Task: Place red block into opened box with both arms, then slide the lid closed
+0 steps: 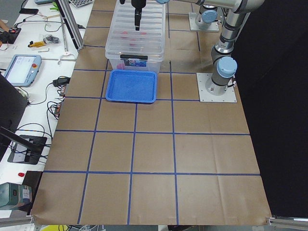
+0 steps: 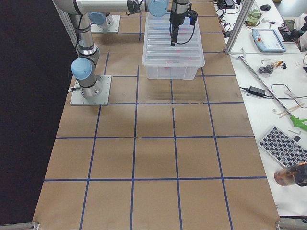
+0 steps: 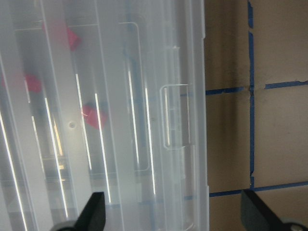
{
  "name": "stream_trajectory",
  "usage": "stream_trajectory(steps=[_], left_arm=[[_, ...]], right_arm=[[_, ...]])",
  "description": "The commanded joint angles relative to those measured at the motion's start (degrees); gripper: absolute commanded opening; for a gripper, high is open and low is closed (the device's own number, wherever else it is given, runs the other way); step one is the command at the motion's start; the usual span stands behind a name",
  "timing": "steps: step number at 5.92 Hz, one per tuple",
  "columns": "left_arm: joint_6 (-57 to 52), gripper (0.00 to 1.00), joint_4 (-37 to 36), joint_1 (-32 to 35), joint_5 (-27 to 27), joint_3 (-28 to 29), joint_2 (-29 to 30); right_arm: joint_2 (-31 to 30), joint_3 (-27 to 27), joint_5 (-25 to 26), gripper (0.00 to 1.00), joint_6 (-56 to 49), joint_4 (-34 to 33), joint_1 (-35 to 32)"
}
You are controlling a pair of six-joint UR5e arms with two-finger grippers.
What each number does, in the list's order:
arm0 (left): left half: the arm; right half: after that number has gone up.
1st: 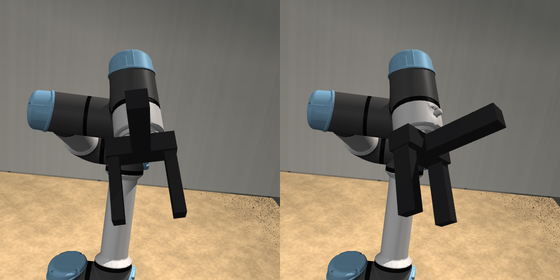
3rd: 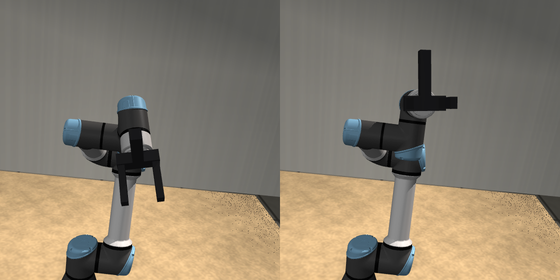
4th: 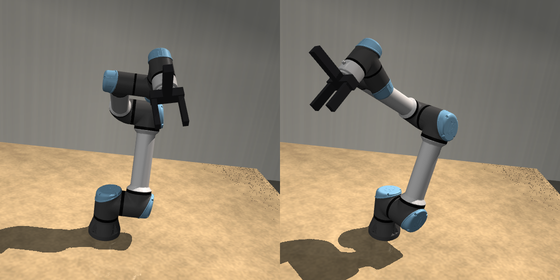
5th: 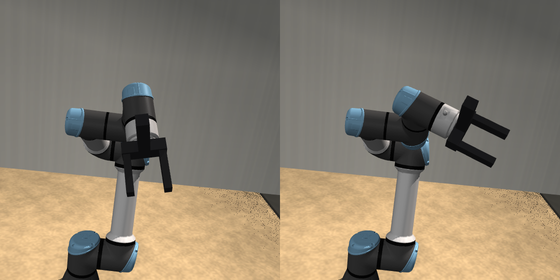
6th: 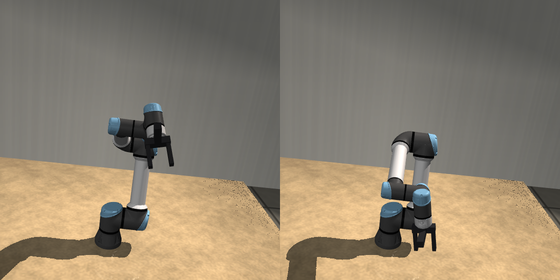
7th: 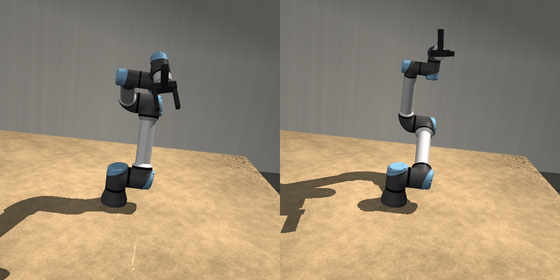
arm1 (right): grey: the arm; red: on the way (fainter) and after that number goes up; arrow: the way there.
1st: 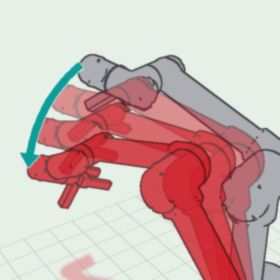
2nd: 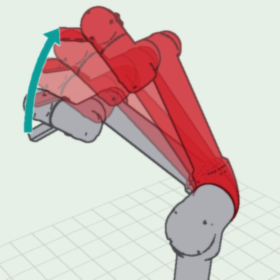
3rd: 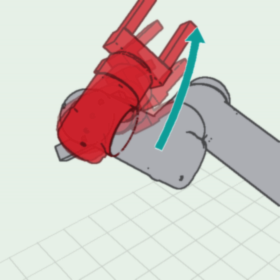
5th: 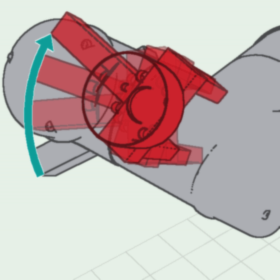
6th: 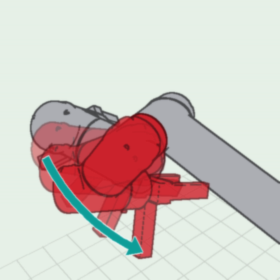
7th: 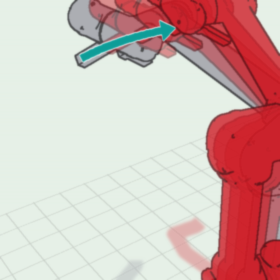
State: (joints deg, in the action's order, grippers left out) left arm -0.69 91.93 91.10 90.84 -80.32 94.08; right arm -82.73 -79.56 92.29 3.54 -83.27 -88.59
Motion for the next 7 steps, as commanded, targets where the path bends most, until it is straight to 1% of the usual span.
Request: stream_trajectory(steps=[1,2,3,7], left_arm=[[0.0,0.98,-0.3,0.0,-0.1,0.0,0.6],[0.0,0.98,-0.3,0.0,0.0,-0.1,0.2],[0.0,0.98,-0.3,0.0,-0.1,-0.1,0.2],[-0.2,0.98,-0.4,0.0,-0.2,-0.4,0.0]], right_arm=[[-0.8,0.0,0.0,1.0,0.1,1.0,-2.3],[-1.5,-0.1,0.0,1.0,0.0,2.8,-2.2],[-1.7,0.1,0.0,1.0,0.0,3.3,-2.2],[-2.3,-0.2,-0.1,1.0,0.0,3.6,-2.3]])
